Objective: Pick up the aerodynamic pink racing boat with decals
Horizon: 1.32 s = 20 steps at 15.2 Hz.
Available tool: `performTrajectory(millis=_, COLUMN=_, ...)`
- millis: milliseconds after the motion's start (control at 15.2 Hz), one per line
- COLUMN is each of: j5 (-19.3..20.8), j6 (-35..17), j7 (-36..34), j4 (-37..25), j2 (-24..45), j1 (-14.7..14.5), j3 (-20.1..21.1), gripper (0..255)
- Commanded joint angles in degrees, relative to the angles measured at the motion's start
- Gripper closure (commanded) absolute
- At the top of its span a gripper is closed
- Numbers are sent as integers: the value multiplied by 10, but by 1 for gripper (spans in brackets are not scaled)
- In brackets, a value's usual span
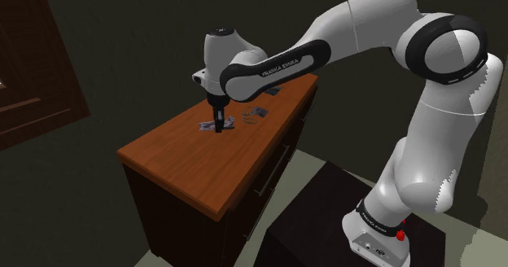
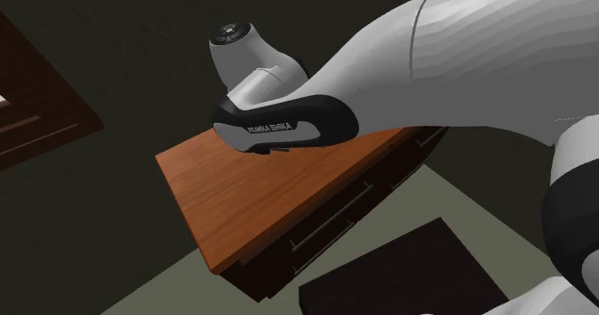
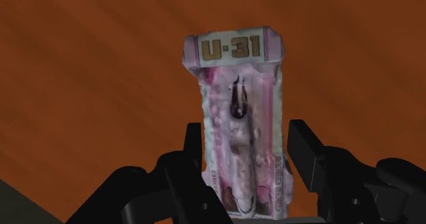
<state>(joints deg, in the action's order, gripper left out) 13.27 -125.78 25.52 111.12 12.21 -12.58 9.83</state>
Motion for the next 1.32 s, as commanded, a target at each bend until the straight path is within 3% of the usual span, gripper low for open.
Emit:
performTrajectory(millis=0, j5=0, j6=0, j7=0, j4=0, j2=0, j1=0, j3=0, gripper=255)
performTrajectory(millis=198, j5=0, j6=0, j7=0, j4=0, j2=0, j1=0, j3=0, gripper=255)
performTrajectory(millis=1254, j5=-20, j6=104, j7=25, j4=-67, j2=-40, j1=1, j3=4, gripper=255)
